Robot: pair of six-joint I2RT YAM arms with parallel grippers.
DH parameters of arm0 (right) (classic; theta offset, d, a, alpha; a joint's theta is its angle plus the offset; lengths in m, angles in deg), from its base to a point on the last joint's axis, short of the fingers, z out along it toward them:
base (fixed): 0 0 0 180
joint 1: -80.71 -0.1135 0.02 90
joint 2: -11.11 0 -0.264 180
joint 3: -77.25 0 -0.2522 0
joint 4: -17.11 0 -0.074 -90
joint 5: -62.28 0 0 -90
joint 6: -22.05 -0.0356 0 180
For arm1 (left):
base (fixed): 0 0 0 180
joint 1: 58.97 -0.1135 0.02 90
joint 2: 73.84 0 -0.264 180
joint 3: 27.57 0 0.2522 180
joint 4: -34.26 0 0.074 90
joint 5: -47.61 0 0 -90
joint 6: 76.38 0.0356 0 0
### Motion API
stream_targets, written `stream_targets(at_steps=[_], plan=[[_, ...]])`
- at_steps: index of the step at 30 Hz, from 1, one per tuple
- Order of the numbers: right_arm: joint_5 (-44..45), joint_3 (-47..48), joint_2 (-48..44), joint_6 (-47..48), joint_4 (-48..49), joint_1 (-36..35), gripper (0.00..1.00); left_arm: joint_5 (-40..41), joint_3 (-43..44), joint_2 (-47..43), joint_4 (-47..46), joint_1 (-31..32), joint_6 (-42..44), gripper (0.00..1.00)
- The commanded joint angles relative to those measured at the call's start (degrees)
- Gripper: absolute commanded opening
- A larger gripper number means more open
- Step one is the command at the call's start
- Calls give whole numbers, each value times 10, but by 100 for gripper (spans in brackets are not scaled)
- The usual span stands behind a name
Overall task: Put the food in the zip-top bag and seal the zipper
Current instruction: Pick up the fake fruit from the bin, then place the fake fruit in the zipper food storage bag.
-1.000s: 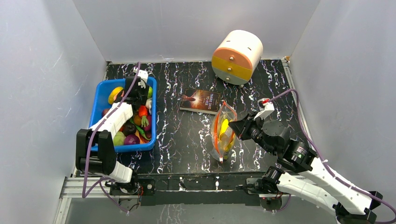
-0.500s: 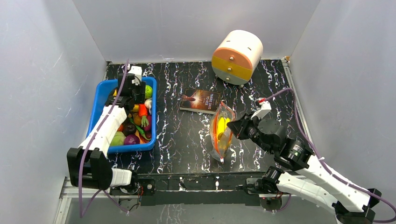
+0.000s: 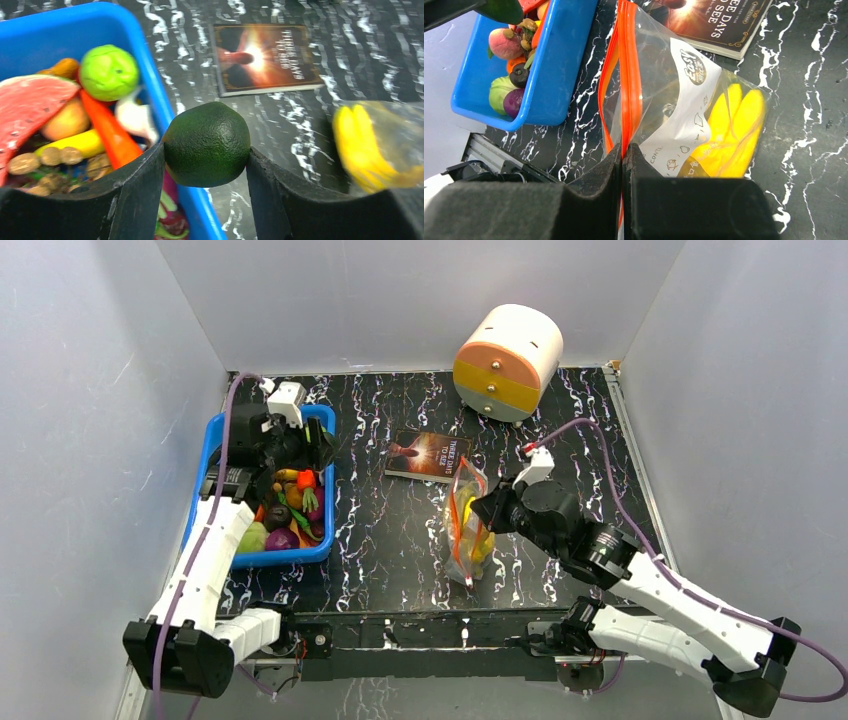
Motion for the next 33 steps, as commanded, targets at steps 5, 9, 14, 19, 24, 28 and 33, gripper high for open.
stream_targets(at_steps=[5,9,14,19,24,28,33], plan=[[-27,47,41,0,63,1,0,-247,-26,-75,-36,-3,-122,33],[-37,58,56,-7,79,1,0,-296,-62,-122,-120,-3,-217,30],[-57,57,70,-22,107,1,0,-328,-109,-156,-221,-2,-354,30],[-74,52,74,-34,125,2,0,-333,-117,-165,-252,0,-400,28],[-80,52,78,-43,139,1,0,-334,-144,-171,-332,7,-483,27],[-89,54,85,-50,155,1,0,-319,-151,-166,-348,22,-502,27],[-97,54,97,-58,175,1,0,-288,-162,-151,-371,72,-521,27]])
